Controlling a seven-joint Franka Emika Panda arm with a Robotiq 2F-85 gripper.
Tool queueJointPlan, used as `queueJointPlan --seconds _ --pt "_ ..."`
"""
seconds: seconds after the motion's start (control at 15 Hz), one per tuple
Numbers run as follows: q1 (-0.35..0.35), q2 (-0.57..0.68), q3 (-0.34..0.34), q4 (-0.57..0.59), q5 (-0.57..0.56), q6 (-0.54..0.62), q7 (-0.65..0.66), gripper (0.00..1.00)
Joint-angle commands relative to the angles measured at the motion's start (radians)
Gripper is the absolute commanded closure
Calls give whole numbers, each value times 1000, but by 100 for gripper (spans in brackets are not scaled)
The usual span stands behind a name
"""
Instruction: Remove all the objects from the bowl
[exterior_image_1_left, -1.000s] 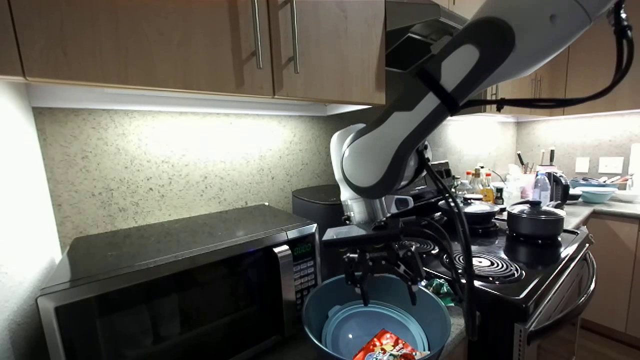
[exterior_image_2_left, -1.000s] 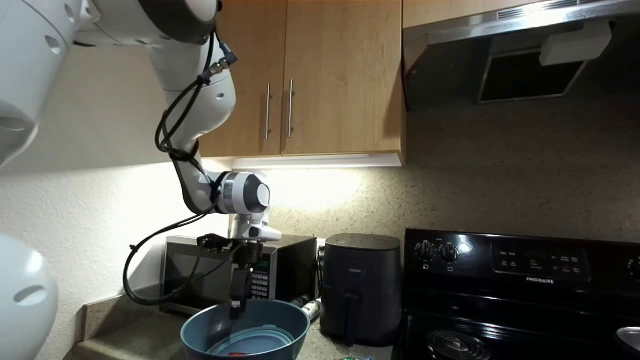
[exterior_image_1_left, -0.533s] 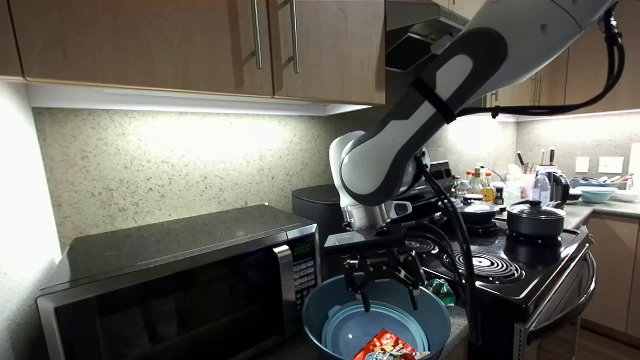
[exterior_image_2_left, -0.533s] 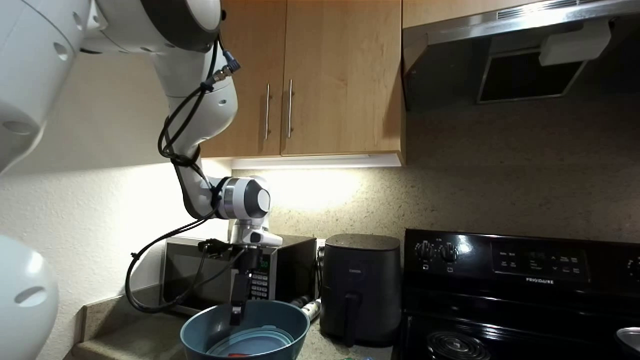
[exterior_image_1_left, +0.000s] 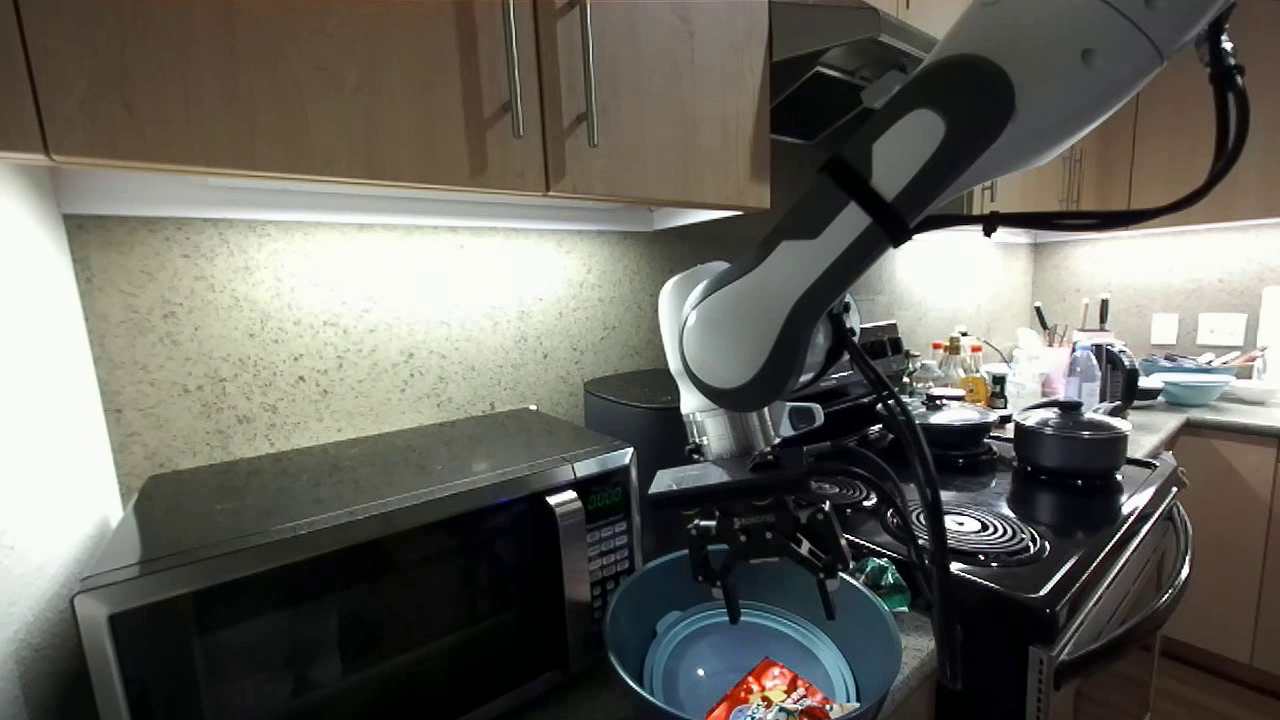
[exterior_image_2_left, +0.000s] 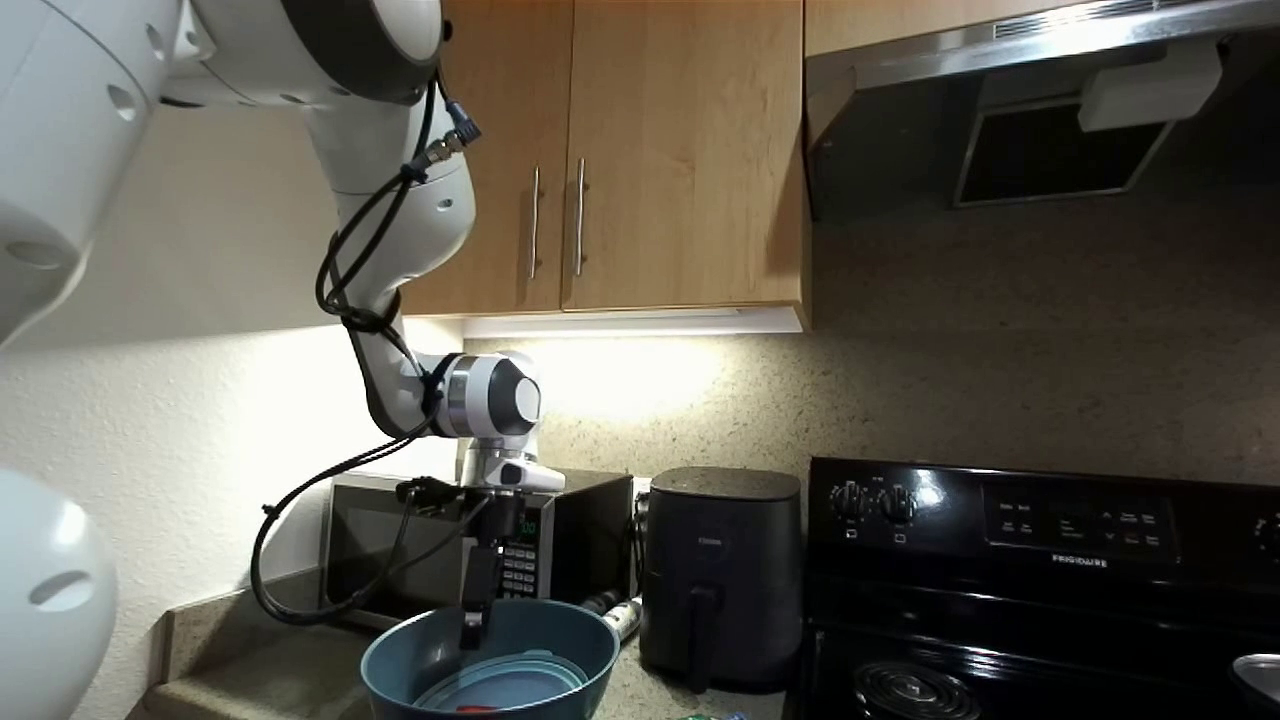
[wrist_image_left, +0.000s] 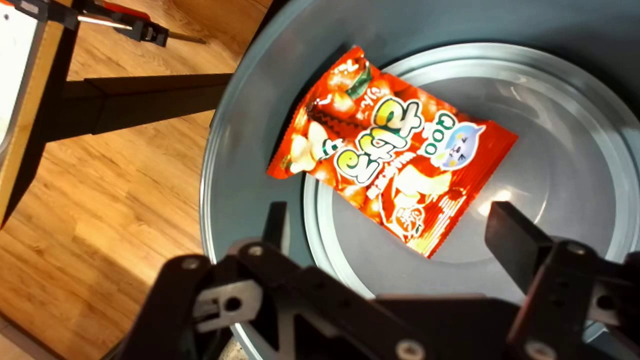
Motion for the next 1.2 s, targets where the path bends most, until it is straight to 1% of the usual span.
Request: queueJointPlan --seconds 0.0,0.27,0.4,0.53,0.73,0.8,0.87,0.93,1.0,1.13 --pt "9 58 -10 53 20 19 -35 0" --pt "16 202 -12 202 16 -17 -96 0" --pt "16 269 -17 264 32 -48 -125 0" --pt "14 311 -20 299 54 -88 -146 0" --pt "1 342 -11 306 129 -163 -191 0" --pt "-3 352 -11 305 158 -186 -205 5" --pt "-6 359 -11 302 185 -209 -216 19" --pt "-6 363 -13 298 207 -232 -222 29" --pt "-4 367 -17 294 221 -254 -224 31" --pt "-4 367 -24 289 244 -277 -232 44"
